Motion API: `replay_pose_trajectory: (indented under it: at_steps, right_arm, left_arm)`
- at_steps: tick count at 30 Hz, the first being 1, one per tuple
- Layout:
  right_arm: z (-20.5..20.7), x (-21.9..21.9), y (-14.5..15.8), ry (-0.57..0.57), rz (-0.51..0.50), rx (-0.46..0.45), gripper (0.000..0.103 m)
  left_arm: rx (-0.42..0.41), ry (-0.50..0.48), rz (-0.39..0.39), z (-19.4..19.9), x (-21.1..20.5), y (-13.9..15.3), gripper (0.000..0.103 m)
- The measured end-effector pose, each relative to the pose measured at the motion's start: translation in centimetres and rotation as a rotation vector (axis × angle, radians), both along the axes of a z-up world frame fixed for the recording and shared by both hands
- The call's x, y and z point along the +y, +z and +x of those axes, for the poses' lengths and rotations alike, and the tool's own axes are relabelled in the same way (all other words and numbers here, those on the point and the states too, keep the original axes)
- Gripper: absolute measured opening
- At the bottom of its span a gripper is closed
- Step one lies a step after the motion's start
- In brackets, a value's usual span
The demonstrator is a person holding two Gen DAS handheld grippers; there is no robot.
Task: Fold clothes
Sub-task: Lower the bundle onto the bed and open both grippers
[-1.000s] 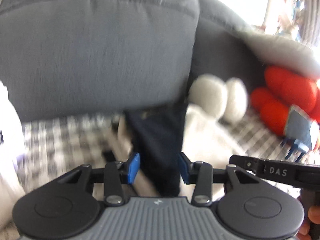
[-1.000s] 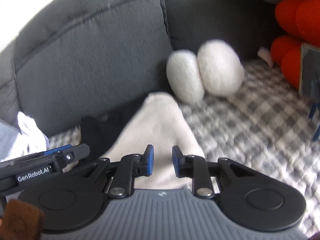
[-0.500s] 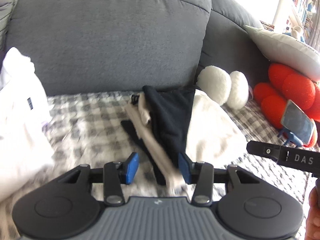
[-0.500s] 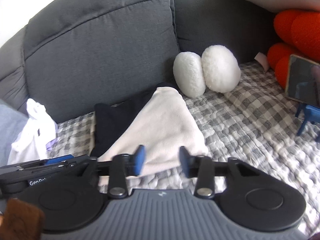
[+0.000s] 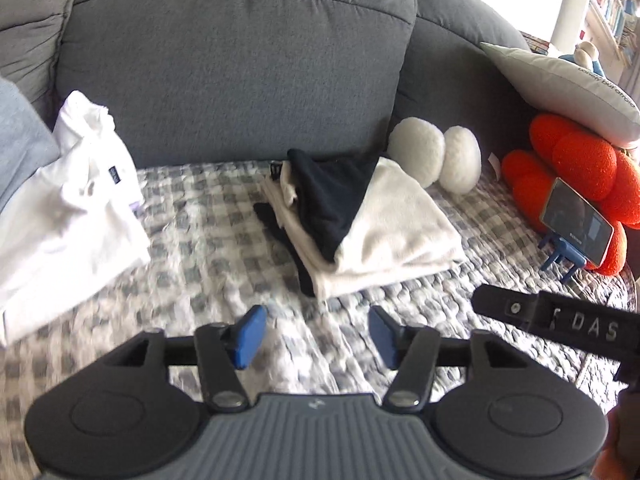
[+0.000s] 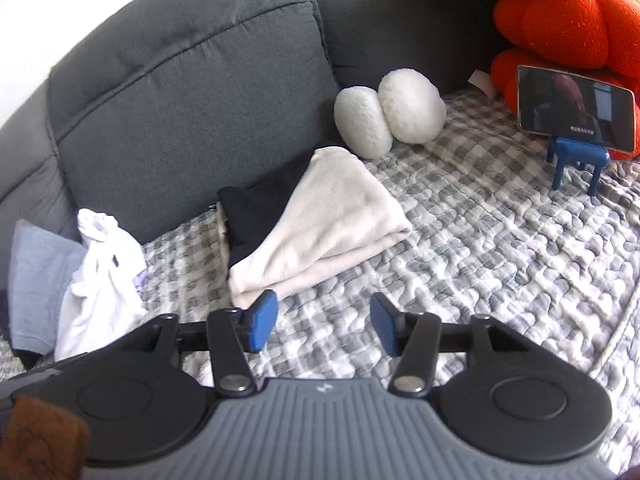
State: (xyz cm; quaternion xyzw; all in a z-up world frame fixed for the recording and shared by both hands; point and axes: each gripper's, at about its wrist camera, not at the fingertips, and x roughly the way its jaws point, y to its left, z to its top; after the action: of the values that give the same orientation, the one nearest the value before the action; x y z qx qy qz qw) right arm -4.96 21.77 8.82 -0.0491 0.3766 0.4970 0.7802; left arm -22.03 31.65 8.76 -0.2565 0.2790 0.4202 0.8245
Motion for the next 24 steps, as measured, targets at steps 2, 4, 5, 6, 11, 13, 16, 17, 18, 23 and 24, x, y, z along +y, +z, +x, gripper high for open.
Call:
replay_pose_trajectory:
  at_steps: [2,4,5,6,11,13,16,17,18,23,24]
  right_arm:
    - [-0.3,-0.3,-0.3,0.006,0.008,-0.004,0.070]
    - [0.0,-0.4,-0.7,0.006,0.005,0.022,0.070]
    - [0.2,-0.4,-0.7,0.006,0.005,0.018,0.071]
    - [0.3,-0.5,-0.7,0.005,0.007,0.009,0.073]
    - [1.2,-1.0,-0.7,-0.028,0.018,0.000,0.103]
    - [1.6,-0.7,-1.1,-0.040,0.009,0.021,0.103]
    - [1.6,-0.3,-1.4,-0.048,-0.023,0.022,0.103]
    - [1.5,-0.3,-1.2,-0.048,-0.016,0.017,0.103]
    - [1.4,-0.4,-1.0,-0.048,-0.007,0.012,0.103]
    - [1.6,-0.8,-0.5,-0.059,0.009,-0.009,0.103]
    - [1.7,-0.8,-0.6,-0.061,0.005,-0.012,0.103]
  left_arm:
    - [0.027,0.007,0.021,0.2,-0.8,-0.1,0.070]
    - [0.050,0.013,0.035,0.4,-1.1,-0.3,0.075]
    - [0.054,0.017,0.040,0.4,-1.1,-0.4,0.081]
    - [0.059,0.023,0.046,0.4,-1.2,-0.5,0.086]
    - [0.097,0.012,0.062,1.4,-1.1,-1.2,0.096]
    - [0.110,0.018,0.060,1.7,-1.0,-1.6,0.098]
    - [0.125,0.022,0.039,2.0,-0.8,-2.3,0.100]
    - [0.131,0.022,0.034,2.1,-0.8,-2.5,0.100]
    - [0.137,0.023,0.034,2.2,-0.8,-2.7,0.100]
    - [0.170,0.029,0.042,2.6,-0.4,-3.2,0.102]
    - [0.173,0.031,0.045,2.6,-0.3,-3.2,0.102]
